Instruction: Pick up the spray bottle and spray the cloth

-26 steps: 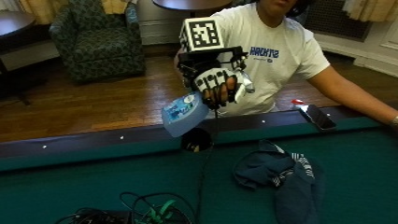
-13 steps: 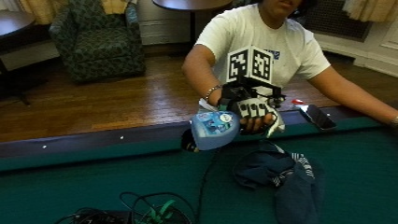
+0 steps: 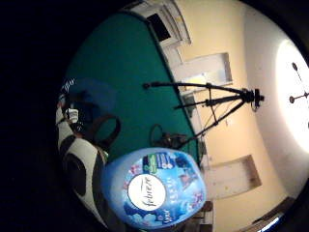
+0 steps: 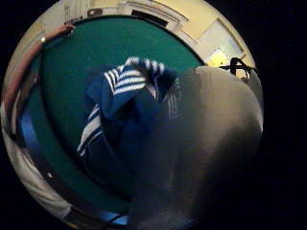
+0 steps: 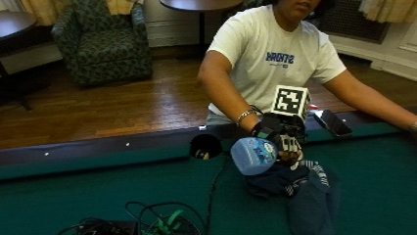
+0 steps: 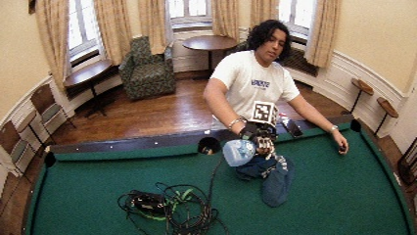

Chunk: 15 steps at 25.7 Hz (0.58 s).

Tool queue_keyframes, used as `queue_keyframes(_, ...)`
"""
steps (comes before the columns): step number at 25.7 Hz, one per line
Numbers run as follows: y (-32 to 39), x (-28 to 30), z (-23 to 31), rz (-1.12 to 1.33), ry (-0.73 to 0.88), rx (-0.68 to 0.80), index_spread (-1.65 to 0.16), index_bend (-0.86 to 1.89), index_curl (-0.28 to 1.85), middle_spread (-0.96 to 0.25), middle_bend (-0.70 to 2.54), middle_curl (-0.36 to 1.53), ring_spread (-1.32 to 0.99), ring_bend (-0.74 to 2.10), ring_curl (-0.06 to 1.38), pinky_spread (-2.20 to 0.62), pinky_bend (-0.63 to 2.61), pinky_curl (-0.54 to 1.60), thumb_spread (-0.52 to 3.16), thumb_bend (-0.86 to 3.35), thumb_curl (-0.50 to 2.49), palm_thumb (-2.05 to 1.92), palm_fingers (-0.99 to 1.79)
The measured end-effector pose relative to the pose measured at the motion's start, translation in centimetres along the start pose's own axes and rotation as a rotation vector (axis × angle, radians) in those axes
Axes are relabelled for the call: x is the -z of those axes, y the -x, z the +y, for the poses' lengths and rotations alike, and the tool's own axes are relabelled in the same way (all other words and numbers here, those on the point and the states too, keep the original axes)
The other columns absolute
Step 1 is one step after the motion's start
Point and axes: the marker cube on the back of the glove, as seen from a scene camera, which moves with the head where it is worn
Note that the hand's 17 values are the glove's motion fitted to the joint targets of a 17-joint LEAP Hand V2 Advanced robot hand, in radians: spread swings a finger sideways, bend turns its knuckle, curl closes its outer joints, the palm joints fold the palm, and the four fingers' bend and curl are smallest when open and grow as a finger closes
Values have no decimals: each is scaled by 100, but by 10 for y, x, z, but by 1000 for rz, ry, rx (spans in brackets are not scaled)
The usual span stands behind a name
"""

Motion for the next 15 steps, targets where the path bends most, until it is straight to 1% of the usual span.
queue_keyframes(3, 19, -10, 0, 12, 31, 53, -25, 38, 58, -21, 65, 56, -21, 77, 49, -32, 46, 42, 25, -3, 79, 93, 139)
queue_keyframes(7, 33, -19, -1, 9, 60, 83, -25, 37, 58, -21, 66, 56, -21, 78, 49, -32, 46, 42, 25, -3, 79, 93, 139)
queue_keyframes(12, 33, -19, -3, 22, 54, 81, -25, 37, 59, -21, 66, 56, -21, 78, 49, -32, 46, 42, 25, -3, 80, 93, 139)
queue_keyframes(15, 22, -11, -5, 28, 24, 48, -25, 37, 59, -21, 66, 56, -21, 77, 49, -32, 46, 42, 25, -3, 80, 94, 139)
